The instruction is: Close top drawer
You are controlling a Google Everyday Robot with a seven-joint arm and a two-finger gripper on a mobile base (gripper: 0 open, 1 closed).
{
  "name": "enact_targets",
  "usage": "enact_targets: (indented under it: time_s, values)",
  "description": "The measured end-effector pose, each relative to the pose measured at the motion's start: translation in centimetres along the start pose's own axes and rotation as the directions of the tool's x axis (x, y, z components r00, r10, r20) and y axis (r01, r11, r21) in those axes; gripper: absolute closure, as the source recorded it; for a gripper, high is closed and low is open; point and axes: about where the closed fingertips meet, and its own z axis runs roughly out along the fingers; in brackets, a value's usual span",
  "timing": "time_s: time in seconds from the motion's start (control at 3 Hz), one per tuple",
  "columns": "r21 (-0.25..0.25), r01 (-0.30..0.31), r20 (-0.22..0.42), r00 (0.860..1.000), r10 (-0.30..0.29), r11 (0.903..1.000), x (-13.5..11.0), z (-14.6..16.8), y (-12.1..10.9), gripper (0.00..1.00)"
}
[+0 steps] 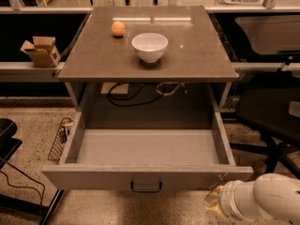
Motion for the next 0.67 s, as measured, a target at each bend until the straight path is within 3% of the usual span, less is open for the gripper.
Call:
enact_targets:
  time_s: [0.33,0.67]
  values:
    - [0.0,0.0,0.0,1.0,0.0,1.0,0.0,0.0,0.0,1.0]
    - [0.017,0.061,0.044,0.997,-0.062,0.998,-2.3,1.0,-1.5,1.0]
